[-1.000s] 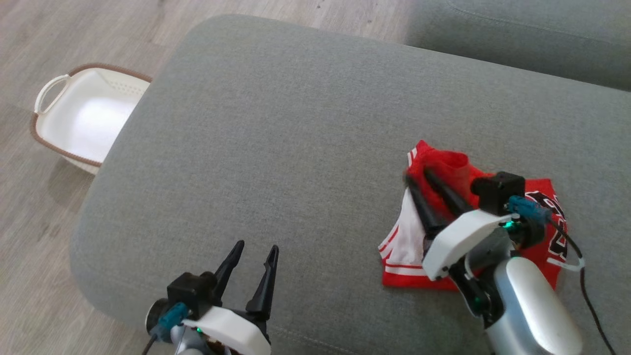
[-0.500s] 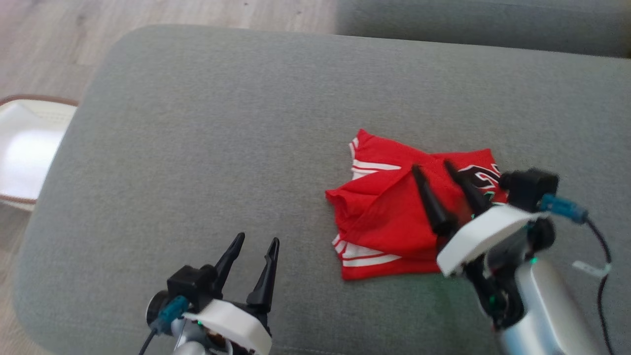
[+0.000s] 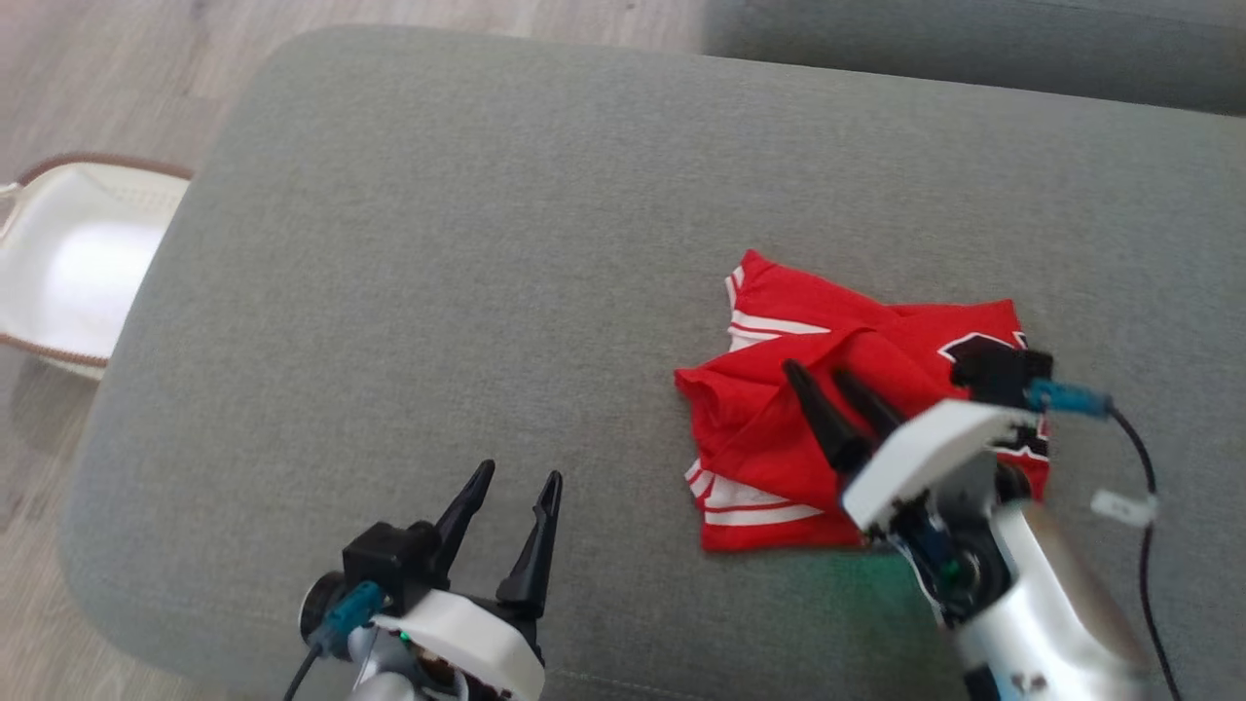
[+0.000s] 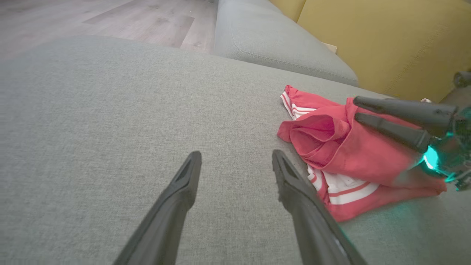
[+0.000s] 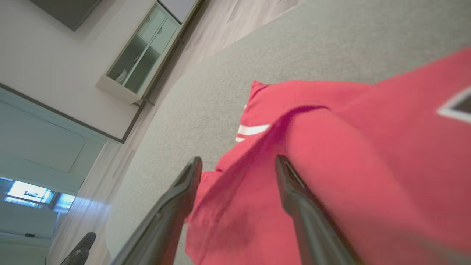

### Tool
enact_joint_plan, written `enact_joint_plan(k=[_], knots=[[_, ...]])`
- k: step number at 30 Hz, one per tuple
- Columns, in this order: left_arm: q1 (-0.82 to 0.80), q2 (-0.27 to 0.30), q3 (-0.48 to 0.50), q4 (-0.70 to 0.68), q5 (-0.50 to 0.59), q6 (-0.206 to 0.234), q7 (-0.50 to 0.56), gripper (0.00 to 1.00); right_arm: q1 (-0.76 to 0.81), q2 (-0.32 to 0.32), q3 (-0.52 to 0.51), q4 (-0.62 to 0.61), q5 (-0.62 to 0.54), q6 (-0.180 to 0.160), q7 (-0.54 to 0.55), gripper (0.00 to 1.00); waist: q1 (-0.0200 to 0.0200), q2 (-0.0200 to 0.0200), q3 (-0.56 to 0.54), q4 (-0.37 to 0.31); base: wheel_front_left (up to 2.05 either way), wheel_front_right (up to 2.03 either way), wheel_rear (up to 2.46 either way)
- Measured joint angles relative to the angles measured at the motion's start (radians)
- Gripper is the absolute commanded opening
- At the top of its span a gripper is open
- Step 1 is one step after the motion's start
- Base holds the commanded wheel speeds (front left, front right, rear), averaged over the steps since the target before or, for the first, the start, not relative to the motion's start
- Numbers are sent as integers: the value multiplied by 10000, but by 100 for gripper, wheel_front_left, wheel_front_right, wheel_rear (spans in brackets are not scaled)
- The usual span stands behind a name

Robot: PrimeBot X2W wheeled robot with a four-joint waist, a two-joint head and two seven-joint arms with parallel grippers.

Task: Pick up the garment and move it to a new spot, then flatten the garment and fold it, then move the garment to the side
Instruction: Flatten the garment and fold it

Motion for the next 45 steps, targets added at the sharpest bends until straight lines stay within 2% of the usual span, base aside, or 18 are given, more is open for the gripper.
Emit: enact_joint_plan(k=[3, 4, 5, 6, 7, 8, 9, 14, 20, 23, 29, 33, 38, 39, 45], knots=[[0, -21, -15, 44, 0, -2, 0, 100, -652, -2, 196, 644, -8, 0, -184, 100, 0, 0, 44, 149, 0, 0, 0], [-1, -40, -21, 56, 0, -2, 0, 100, -819, -4, 257, 834, -8, 0, -244, 91, 0, 0, 56, 186, 0, 0, 0], [-1, -59, -29, 65, 0, -2, 0, 100, -965, -8, 330, 1041, -12, 0, -320, 91, 0, 0, 64, 215, 0, 0, 0], [-1, -79, -42, 71, 0, -2, 0, 100, -1083, -8, 372, 1250, -29, 0, -397, 56, 0, 0, 66, 236, 0, 0, 0], [-1, -100, -63, 73, 0, -2, 0, 100, -1167, -8, 387, 1446, -61, 0, -445, 25, 0, 0, 64, 254, 0, 0, 0], [-1, -113, -84, 79, 0, -2, 0, 100, -1243, -10, 395, 1657, -140, 0, -499, 1, 0, 0, 60, 270, 0, 0, 0], [-1, -132, -94, 84, 0, -2, 0, 100, -1280, -17, 403, 1812, -234, 0, -550, 0, 0, 0, 52, 281, 0, 0, 0], [-1, -174, -21, 86, 0, -2, 0, 100, -1285, -27, 430, 1864, -479, 0, -1047, 0, 0, 0, 50, 287, 0, 0, 0], [11, -171, 169, 54, 0, -4, 0, 100, -1153, -35, 623, 178, -464, 0, -1214, 0, 0, 0, -16, 201, 0, 0, 0], [39, -163, 188, 25, 0, -6, 0, 100, -729, -35, 731, -1043, -554, 0, -786, 0, 0, 0, -36, 122, 0, 0, 0], [42, -148, 267, -59, 0, -12, -2, 100, 917, -33, 1269, -3043, -1185, 0, 949, 0, 0, 0, 31, 14, 0, 0, 0], [41, -136, 324, -69, 0, -75, -2, 100, 1694, -31, 1488, -3626, -1367, 0, 1766, 0, 0, 0, 111, -14, 0, 0, 0], [40, -128, 378, -69, 0, -86, -2, 100, 2129, -31, 1770, -3718, -1317, 0, 2077, 0, 0, 0, 141, -33, 0, 0, 0], [40, -128, 384, -67, 0, -86, 0, 100, 2138, -31, 1820, -3726, -1223, 0, 2002, 98, 0, 0, 137, -44, 0, 0, 0], [44, -100, 405, -63, 0, -81, -2, 100, 2092, -27, 2165, -4006, -721, 0, 1195, 100, 0, 0, -39, -253, 0, 0, 0]])
